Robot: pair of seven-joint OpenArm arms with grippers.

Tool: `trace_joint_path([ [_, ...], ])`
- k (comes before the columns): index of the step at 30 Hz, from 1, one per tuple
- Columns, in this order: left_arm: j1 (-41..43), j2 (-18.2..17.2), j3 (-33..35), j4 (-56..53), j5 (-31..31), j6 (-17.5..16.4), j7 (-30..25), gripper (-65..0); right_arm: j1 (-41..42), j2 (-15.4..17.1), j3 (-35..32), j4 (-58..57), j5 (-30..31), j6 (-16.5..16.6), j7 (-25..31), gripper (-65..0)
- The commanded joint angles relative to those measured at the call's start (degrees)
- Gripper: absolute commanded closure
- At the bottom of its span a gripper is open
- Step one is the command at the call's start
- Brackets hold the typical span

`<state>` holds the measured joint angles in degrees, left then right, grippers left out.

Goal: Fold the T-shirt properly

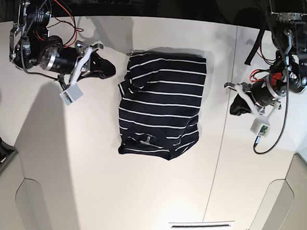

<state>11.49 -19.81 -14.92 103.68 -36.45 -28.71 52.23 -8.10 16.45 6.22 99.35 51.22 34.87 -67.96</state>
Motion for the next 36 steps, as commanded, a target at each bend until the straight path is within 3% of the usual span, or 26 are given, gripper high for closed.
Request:
trace_joint_path([
  [1,2.32,-0.5,-1.86,2.93,-1.51,-0.7,-0.11,0.0,-1.25,2.45,0.28,1.88,1.77,0.37,0.42,0.0],
  [4,11.02,-0.48,-6.67,8.24,-2.38,-0.68,1.2,0.0,-6.27,7.04,0.28,4.5,3.21,0.37,-0.44,0.0],
  [7,20.46,-0.48,-10.23,12.63,-2.38,-0.68,2.45,0.0,-10.86,11.52,0.28,5.64,7.85,0.5,-4.74,0.0],
  [10,30.47,-0.46,-11.78,16.41,-2.27,-0.68,4.98,0.0,-15.85,16.48,0.28,5.73,11.37,0.5,-7.15,0.0],
  [13,40.52,0.0,-11.52,17.2,-1.36,-0.7,2.93,0.0,-21.42,20.79,0.28,5.7,11.96,0.46,-7.13,0.0],
  [16,48.96,0.66,-9.92,16.59,2.6,-0.66,-0.07,0.0,-27.08,23.54,0.22,5.6,12.26,0.44,-7.1,0.0],
  [19,53.51,0.61,-7.04,14.4,4.9,-0.68,-0.59,0.0,-31.78,24.2,0.09,5.09,12.24,0.26,-7.1,0.0],
  [24,54.69,-3.32,3.3,4.15,11.96,0.74,-1.66,0.0,-35.71,24.15,-3.58,0.74,11.15,0.26,-2.69,0.0],
  [28,51.08,-7.1,14.21,-10.78,19.32,9.86,-9.84,0.0,-36.13,24.17,-11.82,-6.99,1.55,-0.15,1.7,0.0],
  [30,46.62,-7.32,18.75,-18.86,22.34,12.76,-9.62,0.0,-36.0,24.15,-15.8,-11.78,-3.61,-0.46,7.32,0.0],
  [32,41.79,-7.13,23.15,-26.69,23.69,13.03,-5.88,0.0,-35.47,24.06,-19.47,-16.2,-7.48,-0.57,12.0,0.0],
  [34,37.4,-6.08,27.76,-33.59,26.64,13.09,-2.99,0.0,-34.21,22.91,-22.23,-20.44,-12.09,-0.59,12.24,0.0],
  [36,33.73,-4.85,31.71,-40.33,29.38,13.18,-3.78,0.0,-32.94,21.24,-23.82,-24.92,-17.51,-0.81,12.26,0.0],
])
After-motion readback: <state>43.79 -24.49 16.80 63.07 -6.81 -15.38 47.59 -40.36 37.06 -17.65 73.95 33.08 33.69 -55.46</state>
